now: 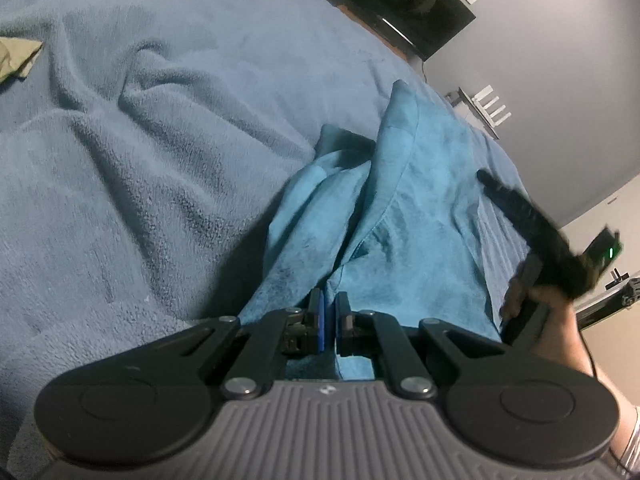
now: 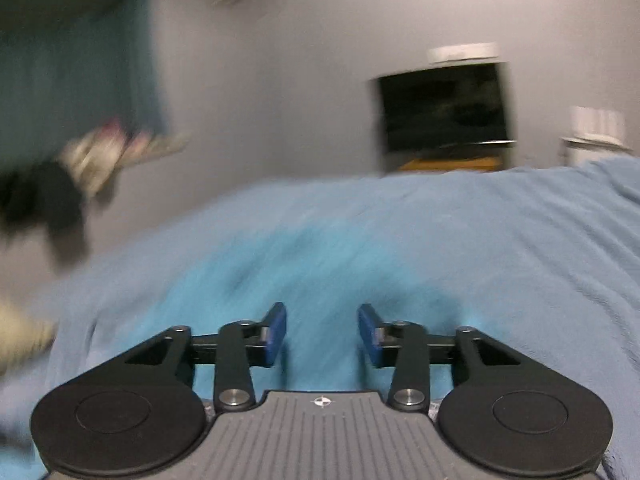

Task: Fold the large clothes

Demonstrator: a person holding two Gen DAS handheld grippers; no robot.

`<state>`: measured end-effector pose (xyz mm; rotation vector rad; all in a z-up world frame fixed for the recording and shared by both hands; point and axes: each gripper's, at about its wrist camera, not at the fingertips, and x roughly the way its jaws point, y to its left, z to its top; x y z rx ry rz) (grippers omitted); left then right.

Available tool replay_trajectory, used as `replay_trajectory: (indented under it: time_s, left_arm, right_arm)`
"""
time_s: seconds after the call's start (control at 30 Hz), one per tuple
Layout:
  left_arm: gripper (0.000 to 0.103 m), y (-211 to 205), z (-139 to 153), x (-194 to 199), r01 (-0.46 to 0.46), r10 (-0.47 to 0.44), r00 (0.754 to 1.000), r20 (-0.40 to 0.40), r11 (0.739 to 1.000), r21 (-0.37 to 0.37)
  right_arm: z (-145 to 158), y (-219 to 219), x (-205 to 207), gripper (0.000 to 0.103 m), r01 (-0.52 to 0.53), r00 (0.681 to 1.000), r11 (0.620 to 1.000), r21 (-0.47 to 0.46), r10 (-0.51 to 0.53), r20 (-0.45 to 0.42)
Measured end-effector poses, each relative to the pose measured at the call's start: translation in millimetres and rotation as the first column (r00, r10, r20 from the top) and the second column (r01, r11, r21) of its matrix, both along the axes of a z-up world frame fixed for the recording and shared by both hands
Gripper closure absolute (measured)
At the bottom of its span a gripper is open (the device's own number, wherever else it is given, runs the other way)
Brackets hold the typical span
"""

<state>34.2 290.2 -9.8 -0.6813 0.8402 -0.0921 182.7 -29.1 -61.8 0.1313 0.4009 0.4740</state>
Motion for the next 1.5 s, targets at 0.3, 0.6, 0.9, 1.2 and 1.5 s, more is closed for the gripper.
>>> replay_trajectory:
  time_s: [0.3, 0.6, 0.9, 1.2, 1.5]
  left_arm:
    - [0.102, -2.0, -7.4, 7.5, 0.012, -0.012, 1.0, -0.008, 0.999, 0.038]
    - [0.102, 2.2, -13.9, 6.8, 0.0, 0.0, 1.0, -0.004, 1.0, -0.002]
    - [0.102, 5.2, -17.7, 6.7, -0.012, 0.012, 1.0, -0.004, 0.999, -0.031]
    - [0.101, 7.6, -23.2, 9.2, -0.028, 0.027, 0.999, -0.026, 0.999, -0.047]
    - [0.102, -37.5, -16.6, 64.4, 0.072, -0.072, 0.997, -0.011, 0.997, 0.008]
  right_arm:
    - [-13.6, 55.7, 70.8, 0.056, 0.061, 0.978, 0.986, -0.158, -0.09, -0.186]
    - [15.4, -1.6, 44.4, 0.019, -0.105, 0.979, 0.99, 0.09, 0.119, -0.165]
    - [-45.6, -147.3, 64.8, 0.013, -0.008, 0.822, 0.931, 0.366, 0.214, -0.527]
    - [-109.9, -116.3, 78.9, 0.011, 0.018, 0.72, 0.822, 0.57, 0.384, -0.577]
    - [-33.6, -143.8, 77.3, 0.049, -0.035, 0.898, 0.859, 0.512, 0.251, -0.361]
